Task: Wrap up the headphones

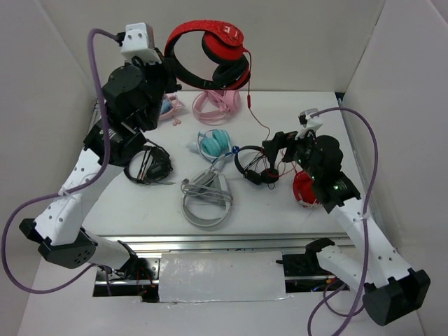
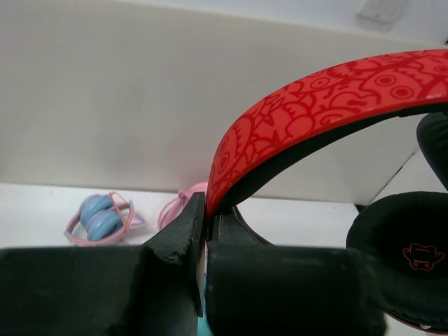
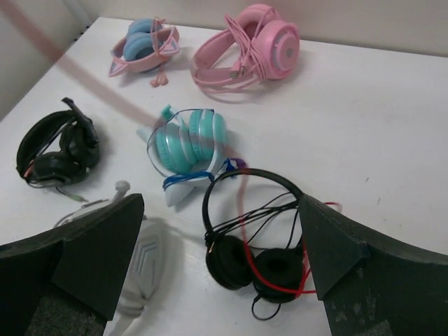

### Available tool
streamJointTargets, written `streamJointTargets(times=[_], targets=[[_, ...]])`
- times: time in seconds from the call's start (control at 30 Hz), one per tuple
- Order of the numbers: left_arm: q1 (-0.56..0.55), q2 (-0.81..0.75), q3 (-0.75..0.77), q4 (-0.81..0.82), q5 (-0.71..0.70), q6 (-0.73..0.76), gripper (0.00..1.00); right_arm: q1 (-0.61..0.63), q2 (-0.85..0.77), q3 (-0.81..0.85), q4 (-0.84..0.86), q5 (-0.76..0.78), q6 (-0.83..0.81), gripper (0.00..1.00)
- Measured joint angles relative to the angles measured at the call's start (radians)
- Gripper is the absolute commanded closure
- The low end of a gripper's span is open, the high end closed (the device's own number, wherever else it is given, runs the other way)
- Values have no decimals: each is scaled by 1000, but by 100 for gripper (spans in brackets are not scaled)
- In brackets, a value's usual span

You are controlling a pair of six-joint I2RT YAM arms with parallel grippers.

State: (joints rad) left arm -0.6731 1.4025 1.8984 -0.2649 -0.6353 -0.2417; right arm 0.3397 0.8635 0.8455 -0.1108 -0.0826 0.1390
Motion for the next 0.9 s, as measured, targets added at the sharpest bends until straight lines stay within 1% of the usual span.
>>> streamJointTargets(times=[0.23, 0.43, 0.5, 0.57, 0.6, 0.63, 0.7, 0.77, 0.83, 0.9], targets=[[0, 10, 160, -41, 5, 37, 100, -70, 197, 7, 173, -97, -13, 0], [0, 23, 234, -48, -23, 36, 100, -95, 454, -10, 444, -315, 18, 0], [0, 25, 238, -49, -48, 35, 100, -87, 552, -10, 509, -348, 45, 4], [0, 28, 238, -56, -71, 34, 100, -69, 653, -5, 560, -373, 79, 41], [0, 29, 236, -58, -81, 34, 100, -60, 692, 0, 570, -391, 89, 85], [0, 29, 233, -60, -92, 34, 100, -54, 720, 6, 575, -406, 105, 100], [0, 29, 220, -58, -124, 33, 100, -43, 753, 17, 579, -421, 145, 100], [0, 32, 209, -58, -167, 31, 100, -28, 740, 9, 582, -415, 163, 100], [0, 37, 189, -47, -214, 31, 100, -10, 672, -41, 583, -377, 171, 100], [0, 48, 157, -31, -271, 29, 100, 29, 546, -111, 549, -327, 166, 100]])
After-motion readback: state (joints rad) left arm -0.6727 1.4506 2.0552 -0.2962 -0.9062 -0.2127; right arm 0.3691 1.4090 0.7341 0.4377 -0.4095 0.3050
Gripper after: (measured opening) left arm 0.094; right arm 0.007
